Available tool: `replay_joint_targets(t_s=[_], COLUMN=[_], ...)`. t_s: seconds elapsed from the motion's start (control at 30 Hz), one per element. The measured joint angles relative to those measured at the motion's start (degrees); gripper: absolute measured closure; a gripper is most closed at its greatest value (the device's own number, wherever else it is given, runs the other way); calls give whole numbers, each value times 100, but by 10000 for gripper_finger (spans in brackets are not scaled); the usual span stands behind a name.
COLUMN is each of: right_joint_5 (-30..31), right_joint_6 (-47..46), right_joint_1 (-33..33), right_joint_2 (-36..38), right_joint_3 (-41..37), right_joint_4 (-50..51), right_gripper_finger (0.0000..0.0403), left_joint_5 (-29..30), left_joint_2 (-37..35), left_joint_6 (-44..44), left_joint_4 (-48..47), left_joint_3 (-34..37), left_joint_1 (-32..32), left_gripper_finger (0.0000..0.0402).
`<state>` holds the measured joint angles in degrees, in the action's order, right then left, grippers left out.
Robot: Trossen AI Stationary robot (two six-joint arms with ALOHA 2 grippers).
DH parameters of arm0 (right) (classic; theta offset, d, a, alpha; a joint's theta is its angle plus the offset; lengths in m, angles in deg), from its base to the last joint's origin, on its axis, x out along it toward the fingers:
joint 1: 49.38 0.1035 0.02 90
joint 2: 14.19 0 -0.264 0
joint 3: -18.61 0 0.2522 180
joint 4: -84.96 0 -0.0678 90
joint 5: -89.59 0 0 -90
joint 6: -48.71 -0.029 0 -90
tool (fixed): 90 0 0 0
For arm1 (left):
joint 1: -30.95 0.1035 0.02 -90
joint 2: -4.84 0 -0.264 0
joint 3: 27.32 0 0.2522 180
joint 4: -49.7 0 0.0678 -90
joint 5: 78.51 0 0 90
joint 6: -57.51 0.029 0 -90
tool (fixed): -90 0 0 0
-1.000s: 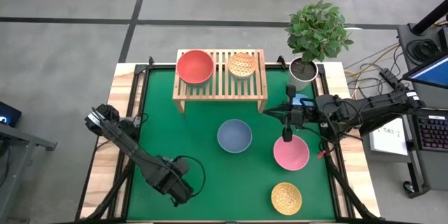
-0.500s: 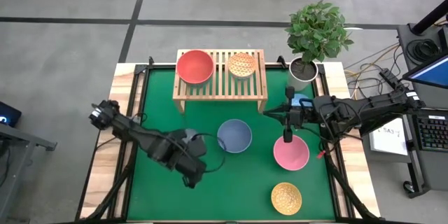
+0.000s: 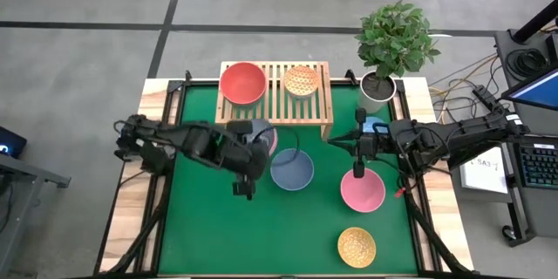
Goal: Place and stack bowls onto a shelf
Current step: Stack the small blue patterned bowl on the small orange bowl on the shelf
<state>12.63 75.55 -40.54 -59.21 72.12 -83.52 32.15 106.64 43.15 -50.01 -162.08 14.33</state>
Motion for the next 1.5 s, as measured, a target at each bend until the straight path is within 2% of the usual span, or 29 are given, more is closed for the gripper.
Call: replay_joint_targets(t_s=[0.17, 0.33, 0.57, 1.0, 1.5], right_joint_5=[2, 10, 39, 0, 0], right_joint_6=[-22, -21, -172, -177, -300], right_joint_1=[0, 0, 0, 0, 1], right_joint_2=[0, 25, 365, 1060, 1121], right_joint_3=[0, 0, 0, -334, -350], right_joint_4=[34, 159, 790, 798, 965], right_gripper_finger=[394, 394, 394, 394, 394], left_joint_5=[-1, 5, -13, -23, -25], left_joint_2=[-2, -2, -2, -2, 111], left_joint_6=[1017, 1599, 1763, 2506, 2729], left_joint_4=[82, 244, 249, 1181, 1289], left_joint_3=[-170, -152, -36, -34, -16], left_joint_1=[520, 972, 1125, 1332, 1390], left_gripper_finger=[398, 398, 398, 398, 398])
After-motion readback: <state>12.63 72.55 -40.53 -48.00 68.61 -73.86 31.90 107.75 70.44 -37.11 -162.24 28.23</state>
